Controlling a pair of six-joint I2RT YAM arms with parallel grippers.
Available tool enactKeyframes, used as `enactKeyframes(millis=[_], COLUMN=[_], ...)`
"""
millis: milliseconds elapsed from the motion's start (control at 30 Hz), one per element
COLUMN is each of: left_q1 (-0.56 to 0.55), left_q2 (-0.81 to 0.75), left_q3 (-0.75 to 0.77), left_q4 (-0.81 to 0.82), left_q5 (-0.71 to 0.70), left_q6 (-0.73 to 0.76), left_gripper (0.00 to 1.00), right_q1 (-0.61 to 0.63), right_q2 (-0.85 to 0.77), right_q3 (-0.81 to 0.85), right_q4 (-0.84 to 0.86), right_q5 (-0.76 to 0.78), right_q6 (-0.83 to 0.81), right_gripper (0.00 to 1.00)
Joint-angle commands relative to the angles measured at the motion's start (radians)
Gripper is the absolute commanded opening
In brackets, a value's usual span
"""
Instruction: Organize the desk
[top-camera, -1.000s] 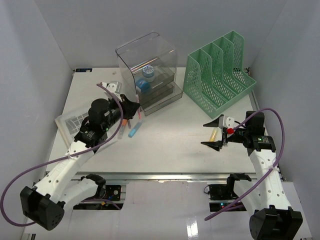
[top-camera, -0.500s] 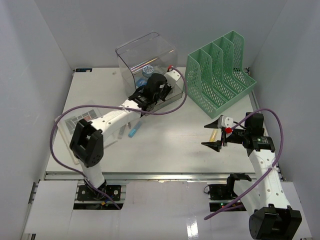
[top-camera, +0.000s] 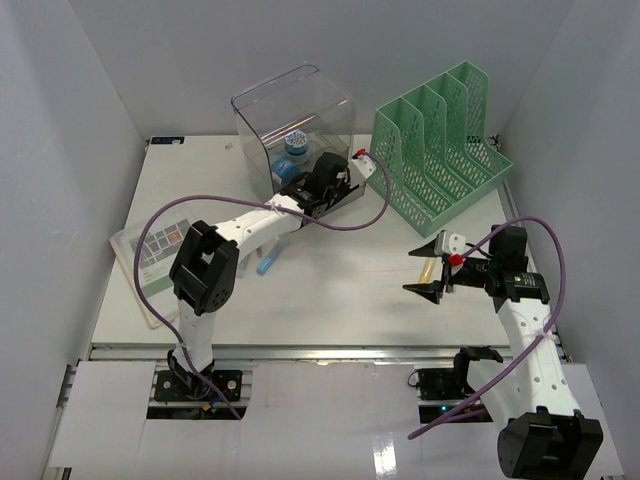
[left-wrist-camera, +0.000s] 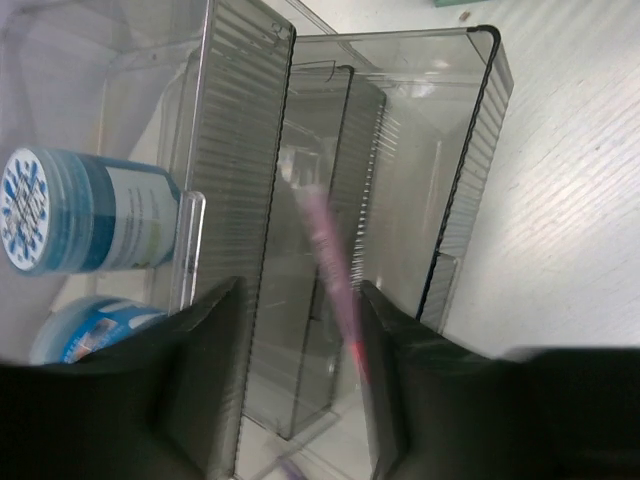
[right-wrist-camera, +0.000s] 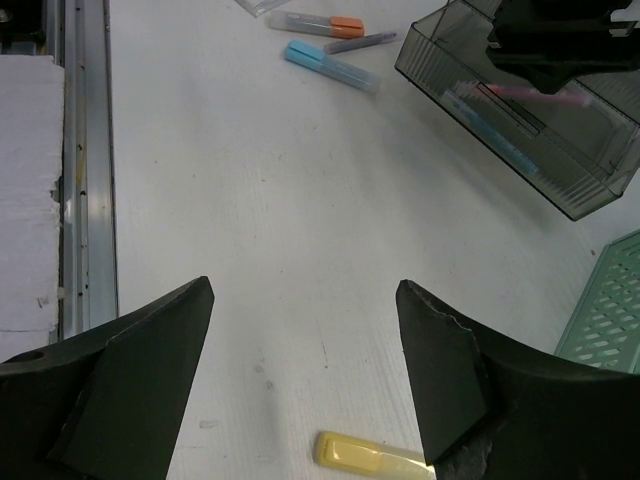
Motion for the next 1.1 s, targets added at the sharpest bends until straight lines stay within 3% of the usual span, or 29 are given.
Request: enactKeyframes(millis=[0,167,233,333,500,667,733,833,933,1067], left_q1=[-0.019,-0.060,-0.063,-0.060,-0.034,0.033,0.099,0.243,0.339,0.405], left_q2=[-0.086,-0.219,-0.360,-0.581,-0.977,-1.255,-1.289,-1.225,-1.057,-0.882], left_q3=[0.027,-0.018,-0.074,-0.252,-0.691,-0.925,-0.956,-0.971,-0.961,-0.888], left_q4=[0.006,-0.034,-0.056,-0.049,-0.023,-0.171,-0.211,-0.216,-0.179,-0.151], left_q5=[-0.016,0.048,0.098,0.161,0.196,0.077,0.095,0.247,0.366,0.383], left_q6=[-0.086,-0.255,-0.377,-0.617,-0.907,-1.090,-1.122,-1.108,-1.083,-1.051], left_gripper=[0.78,0.80,0.80,0.80,0.79,0.75,0.70,0.61,0.50,0.47], right_q1=[-0.006,-0.006,-0.006,-0.006,-0.005,-0.001,0.002,0.006,0.008,0.008], right_q2=[0.012,0.036,0.043,0.036,0.032,0.061,0.077,0.112,0.133,0.138], right_q3=[0.000,0.030,0.041,0.050,0.057,0.025,0.016,0.020,0.026,-0.001], right_q4=[0.012,0.061,0.051,0.024,-0.016,0.037,0.084,0.125,0.172,0.203], right_q5=[0.054,0.290,0.417,0.477,0.386,0.287,0.266,0.237,0.230,0.230], right_q6=[0.013,0.159,0.188,0.209,0.249,0.283,0.316,0.352,0.382,0.395], right_gripper=[0.81,0.86,0.87,0.91,0.94,0.93,0.93,0.92,0.91,0.91])
